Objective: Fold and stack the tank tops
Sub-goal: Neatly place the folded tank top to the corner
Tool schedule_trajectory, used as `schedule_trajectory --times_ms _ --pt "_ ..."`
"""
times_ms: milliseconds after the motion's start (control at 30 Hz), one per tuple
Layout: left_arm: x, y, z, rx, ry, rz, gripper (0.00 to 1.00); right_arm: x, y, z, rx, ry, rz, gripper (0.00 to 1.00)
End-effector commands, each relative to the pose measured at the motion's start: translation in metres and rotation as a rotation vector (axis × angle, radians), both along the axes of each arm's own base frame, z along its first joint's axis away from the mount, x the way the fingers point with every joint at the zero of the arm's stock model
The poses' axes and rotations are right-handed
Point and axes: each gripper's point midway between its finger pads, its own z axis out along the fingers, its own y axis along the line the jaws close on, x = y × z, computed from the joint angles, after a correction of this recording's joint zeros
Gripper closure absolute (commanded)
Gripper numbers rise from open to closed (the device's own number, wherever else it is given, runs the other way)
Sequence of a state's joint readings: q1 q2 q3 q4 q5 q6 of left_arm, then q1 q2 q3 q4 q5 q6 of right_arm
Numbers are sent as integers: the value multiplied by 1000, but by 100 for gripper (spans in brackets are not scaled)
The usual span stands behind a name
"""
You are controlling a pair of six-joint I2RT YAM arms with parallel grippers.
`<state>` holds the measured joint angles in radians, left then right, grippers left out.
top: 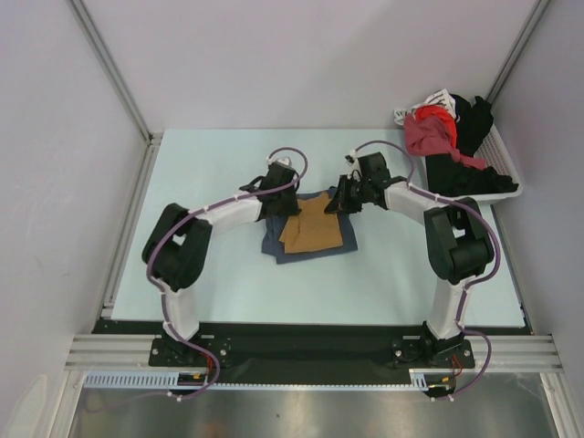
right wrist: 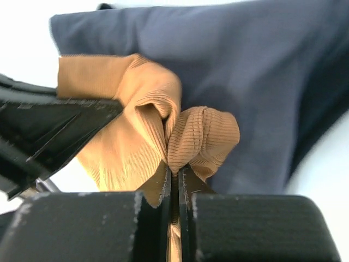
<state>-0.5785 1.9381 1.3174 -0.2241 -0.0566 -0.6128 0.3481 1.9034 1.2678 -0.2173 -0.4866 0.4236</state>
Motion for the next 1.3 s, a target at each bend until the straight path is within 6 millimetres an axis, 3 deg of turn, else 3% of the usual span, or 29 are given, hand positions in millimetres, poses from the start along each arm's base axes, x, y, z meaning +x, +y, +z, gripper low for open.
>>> schedule_trajectory --times_ms 0,233,367,500,667,733,833,867,900,967,1033,1167,1200,1267 --pt "-2 21 56 -14 -131 78 92 8 17 49 99 -152 75 100" --pt "-13 31 51 -6 -144 122 92 17 20 57 199 -159 100 100" --pt "-11 19 43 -30 -134 76 82 20 16 62 196 -177 90 100" --pt "1 8 23 -6 -104 44 76 28 -6 40 181 -95 -13 99" --pt "10 17 -2 -29 -67 79 75 30 -19 -7 148 39 -55 93" --pt "7 24 -13 -53 -40 89 73 31 -21 -18 137 63 -71 85" --pt "4 29 -19 -81 -34 96 57 31 -25 -29 121 83 -104 71" --pt "3 30 -14 -86 -44 96 45 29 -25 -30 119 84 -105 68" --pt "7 28 -7 -98 -73 93 41 31 -27 -25 120 67 -113 63" --pt "7 34 6 -94 -103 107 32 30 -28 -20 114 57 -118 51" --pt "8 37 17 -87 -128 102 31 32 -31 -3 108 13 -123 40" --pt "5 45 47 -69 -171 103 29 32 -40 29 75 -62 -145 38" --pt "5 45 64 -79 -204 97 28 32 -41 38 78 -83 -145 38" --pt "3 45 78 -90 -220 92 28 31 -39 59 95 -129 -131 45"
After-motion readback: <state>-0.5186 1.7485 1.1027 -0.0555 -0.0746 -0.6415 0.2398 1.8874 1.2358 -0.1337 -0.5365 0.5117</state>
